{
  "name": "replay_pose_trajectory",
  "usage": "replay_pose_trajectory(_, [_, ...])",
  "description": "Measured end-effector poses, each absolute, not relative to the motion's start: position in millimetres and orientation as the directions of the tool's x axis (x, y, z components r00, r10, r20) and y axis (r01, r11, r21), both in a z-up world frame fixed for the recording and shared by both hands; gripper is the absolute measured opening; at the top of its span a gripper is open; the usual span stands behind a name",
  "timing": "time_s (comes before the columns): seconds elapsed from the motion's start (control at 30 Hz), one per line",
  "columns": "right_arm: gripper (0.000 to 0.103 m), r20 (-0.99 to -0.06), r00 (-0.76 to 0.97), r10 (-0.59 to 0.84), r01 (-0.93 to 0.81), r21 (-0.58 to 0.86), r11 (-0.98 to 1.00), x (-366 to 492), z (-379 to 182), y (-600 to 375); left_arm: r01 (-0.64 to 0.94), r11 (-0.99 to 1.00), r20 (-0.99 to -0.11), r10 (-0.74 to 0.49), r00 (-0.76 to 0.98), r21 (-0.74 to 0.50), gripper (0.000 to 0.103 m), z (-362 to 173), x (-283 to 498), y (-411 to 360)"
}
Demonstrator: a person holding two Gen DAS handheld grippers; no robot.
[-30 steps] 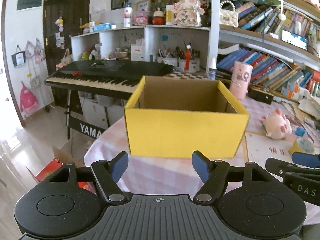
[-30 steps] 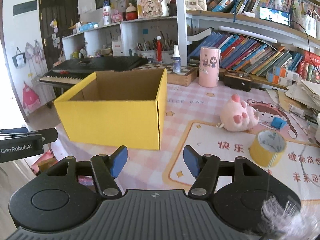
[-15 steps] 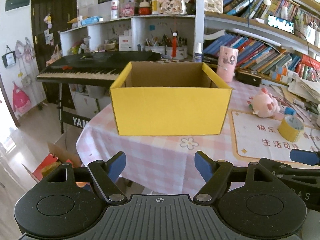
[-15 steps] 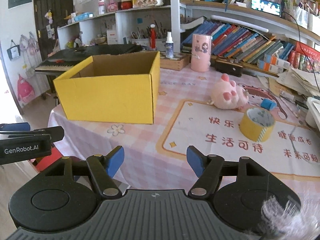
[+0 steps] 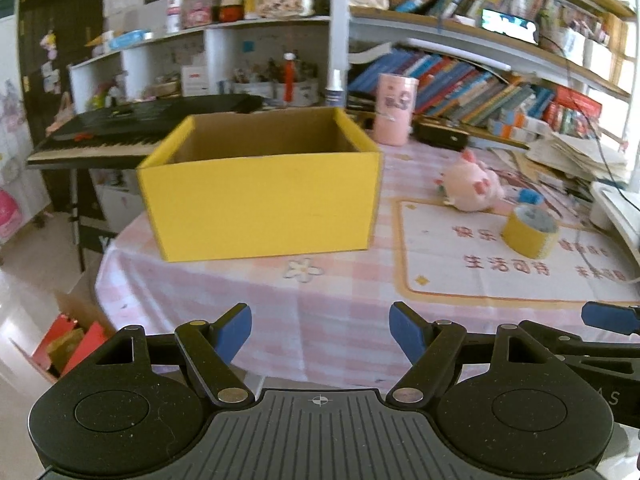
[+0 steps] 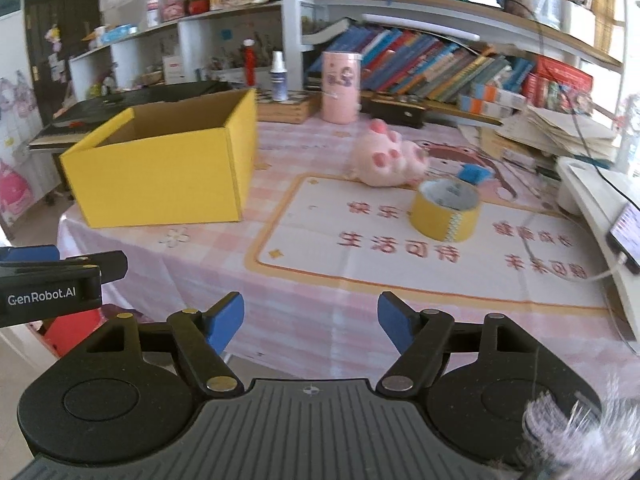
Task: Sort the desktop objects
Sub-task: 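Move right tool toward yellow tape roll while left tool approaches pink plush paw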
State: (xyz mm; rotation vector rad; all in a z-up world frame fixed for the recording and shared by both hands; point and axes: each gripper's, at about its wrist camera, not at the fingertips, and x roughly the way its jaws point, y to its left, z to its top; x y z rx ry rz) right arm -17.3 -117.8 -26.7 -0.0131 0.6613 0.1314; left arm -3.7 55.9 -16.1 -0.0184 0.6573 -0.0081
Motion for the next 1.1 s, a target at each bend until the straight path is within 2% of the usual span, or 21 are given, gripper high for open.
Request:
replay_pose_trajectory(0.47, [0.074,-0.628,0.778,0.018,0.01,0.04,0.999,-8.1,-30.7,-176.0,0.137,0.991,-0.62,-0.114,0.776,-0.011,0.078,-17.7,27.0,-4.1])
replay_pose_trajectory(0.83, [0.075,-0.639,0.769,0.001,0.032,0.041,0.999,32.3,-29.4,-211.9,0.157,0.987,-0.618,-0.134,0.775,-0.018,0.078,-15.8,67.7,-38.7])
replay_pose_trajectory(0.97, [0.077,-0.649,0.761,0.002,0.034,0.043,0.998,46.9,-31.4,-222.6,0.163,0.986,-0.622,-0.142,0.77,-0.023,0.078,-16.5,84.0,-50.6])
replay_pose_trajectory(1.1, [0.086,-0.662,0.75,0.004,0.033,0.044,0.999,62.4,-33.9,-233.8,0.162,0.986,-0.626,-0.144,0.766,-0.029,0.078,-17.8,100.0,-61.2])
